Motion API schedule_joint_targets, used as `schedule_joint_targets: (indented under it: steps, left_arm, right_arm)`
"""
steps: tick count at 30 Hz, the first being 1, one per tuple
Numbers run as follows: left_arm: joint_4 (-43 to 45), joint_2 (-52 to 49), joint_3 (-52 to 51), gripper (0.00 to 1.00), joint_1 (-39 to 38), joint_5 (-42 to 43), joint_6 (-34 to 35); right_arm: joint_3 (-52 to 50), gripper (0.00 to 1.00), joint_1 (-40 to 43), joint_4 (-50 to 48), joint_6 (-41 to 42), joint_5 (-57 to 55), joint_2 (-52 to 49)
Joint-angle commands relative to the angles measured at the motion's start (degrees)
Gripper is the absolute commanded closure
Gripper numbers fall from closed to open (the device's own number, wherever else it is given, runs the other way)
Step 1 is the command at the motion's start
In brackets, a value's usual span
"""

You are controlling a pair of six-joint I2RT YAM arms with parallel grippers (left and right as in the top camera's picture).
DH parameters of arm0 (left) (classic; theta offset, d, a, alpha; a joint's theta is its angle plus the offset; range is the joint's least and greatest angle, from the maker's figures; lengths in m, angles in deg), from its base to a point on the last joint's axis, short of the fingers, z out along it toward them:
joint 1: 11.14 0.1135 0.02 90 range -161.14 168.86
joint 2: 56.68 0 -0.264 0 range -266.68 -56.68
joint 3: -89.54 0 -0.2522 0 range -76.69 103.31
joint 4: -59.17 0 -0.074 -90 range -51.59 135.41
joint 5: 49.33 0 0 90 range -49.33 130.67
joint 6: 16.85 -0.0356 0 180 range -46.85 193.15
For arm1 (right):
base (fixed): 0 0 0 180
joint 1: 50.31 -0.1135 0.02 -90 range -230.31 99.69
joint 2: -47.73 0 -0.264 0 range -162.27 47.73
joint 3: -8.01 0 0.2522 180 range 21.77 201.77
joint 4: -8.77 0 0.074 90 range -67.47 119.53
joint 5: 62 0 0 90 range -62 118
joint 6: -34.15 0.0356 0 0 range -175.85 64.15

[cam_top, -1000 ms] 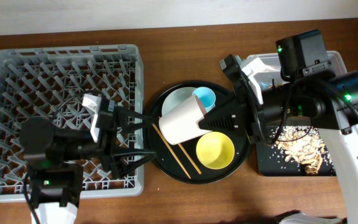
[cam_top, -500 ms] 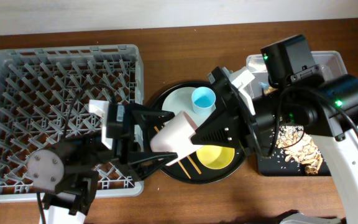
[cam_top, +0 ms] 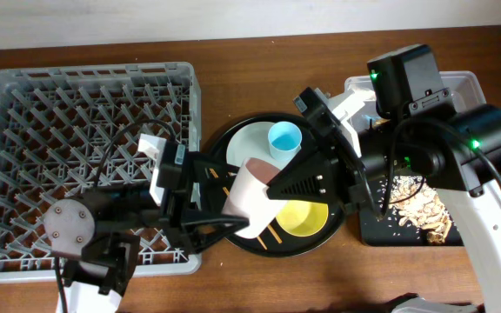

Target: Sort waste into correct bins and load items into the dishwasher rack

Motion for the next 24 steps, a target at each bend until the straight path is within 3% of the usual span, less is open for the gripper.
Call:
schedule_joint_targets:
  steps: [1,8,16,18,20,22,24]
  left_arm:
    - [0.33,-0.46,0.42,0.18,-0.61,3.67,-0.92]
    - [-0.24,-1.14,0.42,0.18,-2.8,7.26,-0.94]
    - [-0.04,-1.14,0.42,0.6,-2.86,7.28,-0.92]
    - [0.0,-1.14,0.42,0.61,-2.84,7.28,-0.92]
    - [1.55,-1.11,0.42,0.68,-2.84,7.34,-0.9]
    - [2.1,-1.14,0.42,0.69,-2.6,7.85,-0.87]
    - [2.03,-1.14,0.42,0.69,-1.36,11.23,-0.17]
  right_arm:
    - [0.13,0.96,0.22,-1.33,-1.03,-1.42,-0.26]
    - [0.13,0.96,0.13,-5.95,-1.01,-1.81,-1.55]
    - [0.13,0.96,0.13,-5.68,-0.98,-3.98,-2.16]
    - [0.13,0.95,0.13,-4.76,-1.01,-6.45,-2.16]
    - [0.13,0.86,0.13,-4.2,-0.98,-7.26,-2.16]
    - [0.15,0.69,0.52,-4.48,-0.94,-7.23,-2.14]
    - [0.17,0.63,2.95,-5.2,-0.11,-7.21,-2.14]
